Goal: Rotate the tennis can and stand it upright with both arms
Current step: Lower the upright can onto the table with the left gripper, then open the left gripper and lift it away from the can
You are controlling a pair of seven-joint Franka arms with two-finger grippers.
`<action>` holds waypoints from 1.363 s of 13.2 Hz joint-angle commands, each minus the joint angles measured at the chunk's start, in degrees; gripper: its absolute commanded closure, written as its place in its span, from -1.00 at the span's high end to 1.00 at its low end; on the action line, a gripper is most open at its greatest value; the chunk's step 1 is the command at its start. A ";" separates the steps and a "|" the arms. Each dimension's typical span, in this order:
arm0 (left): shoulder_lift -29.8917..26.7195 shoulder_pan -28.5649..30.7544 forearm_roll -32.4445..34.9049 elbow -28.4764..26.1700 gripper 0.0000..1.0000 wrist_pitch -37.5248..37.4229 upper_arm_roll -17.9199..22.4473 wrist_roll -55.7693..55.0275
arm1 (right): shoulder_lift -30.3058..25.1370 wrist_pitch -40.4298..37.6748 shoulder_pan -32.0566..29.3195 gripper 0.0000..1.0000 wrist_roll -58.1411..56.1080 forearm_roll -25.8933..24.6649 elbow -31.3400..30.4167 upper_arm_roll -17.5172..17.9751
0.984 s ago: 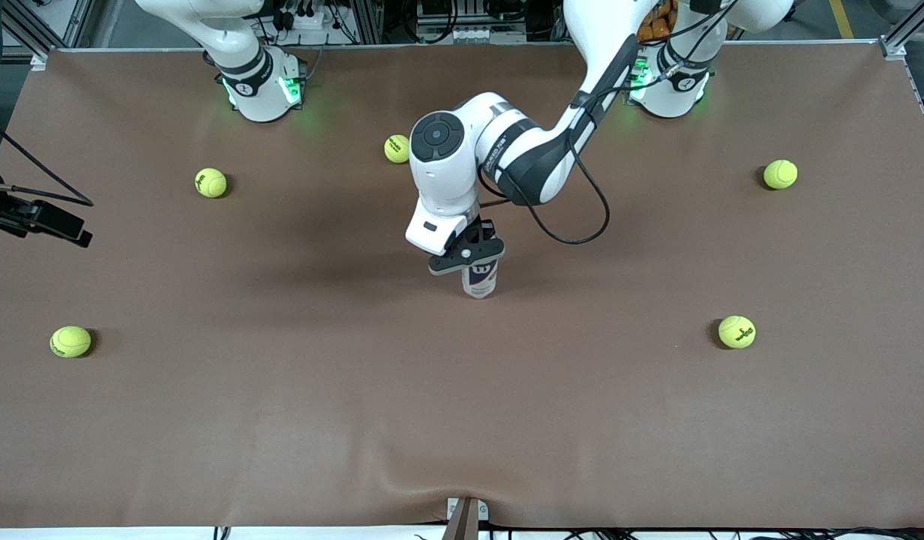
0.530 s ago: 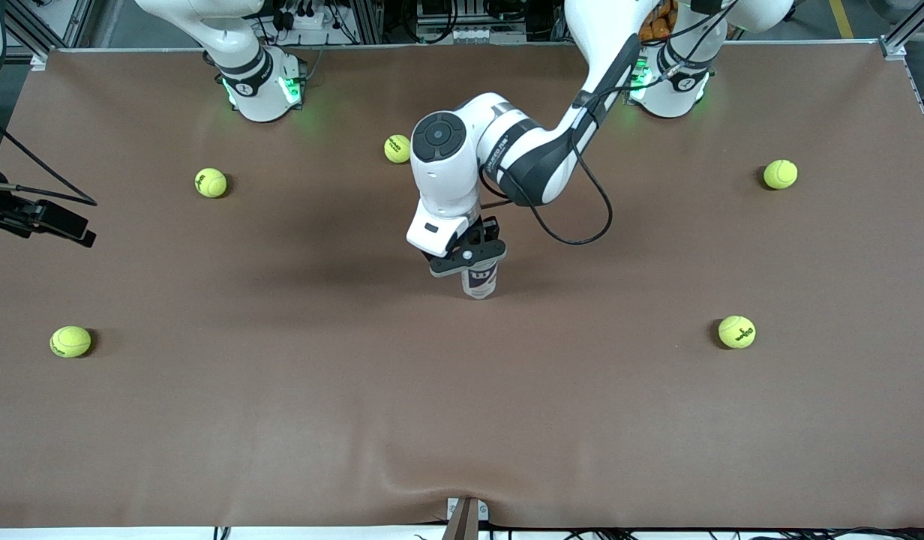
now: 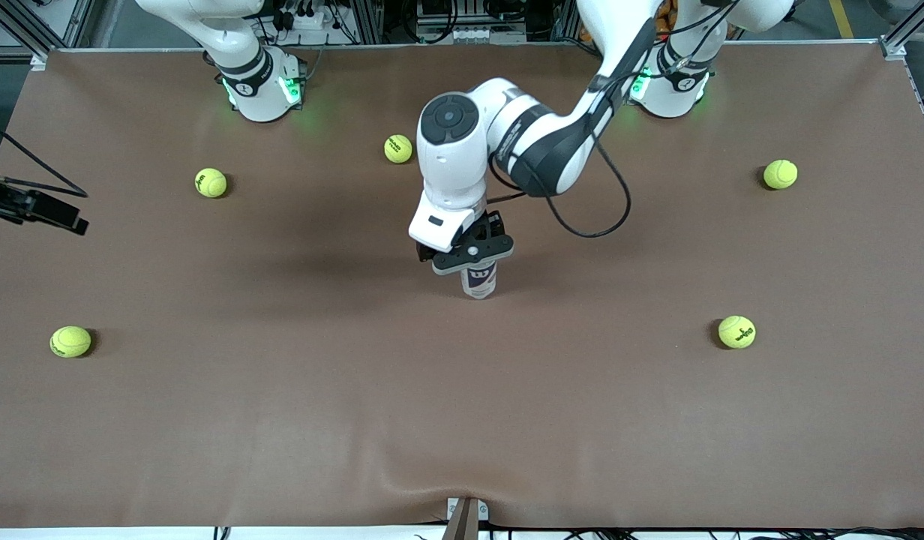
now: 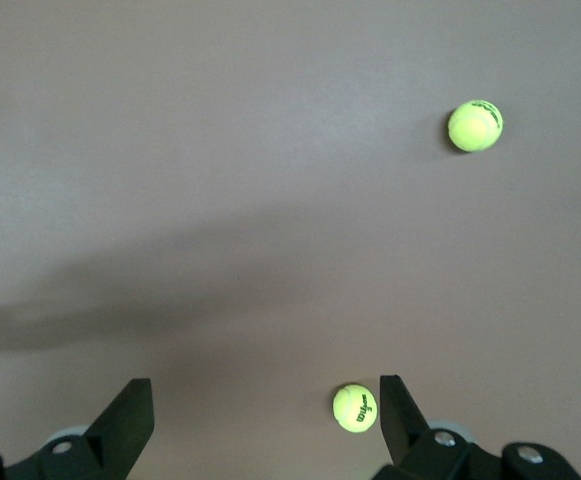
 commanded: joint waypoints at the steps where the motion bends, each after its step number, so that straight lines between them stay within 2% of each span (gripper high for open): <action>1: -4.34 1.70 -0.78 -0.71 1.00 -1.61 -0.23 -0.43 | -1.73 -1.65 -0.35 1.00 0.36 0.02 -0.18 0.69; 5: -8.83 6.53 -1.57 -0.71 1.00 -6.18 -0.23 8.16 | -2.26 -2.18 0.10 1.00 -5.95 -0.16 -0.45 0.61; 10: -15.33 13.91 -2.81 -0.97 1.00 -13.90 0.21 20.01 | -4.19 -3.32 -0.78 1.00 -6.05 -0.16 -0.88 0.34; 13: -17.18 19.01 -2.45 -0.98 1.00 -18.39 0.30 30.74 | -6.39 -3.33 -0.78 1.00 -6.14 -0.16 -3.26 0.34; 18: -17.89 27.27 -2.28 -1.59 1.00 -22.00 0.39 45.34 | -6.13 -3.15 -0.78 1.00 -6.23 -1.03 -3.00 0.34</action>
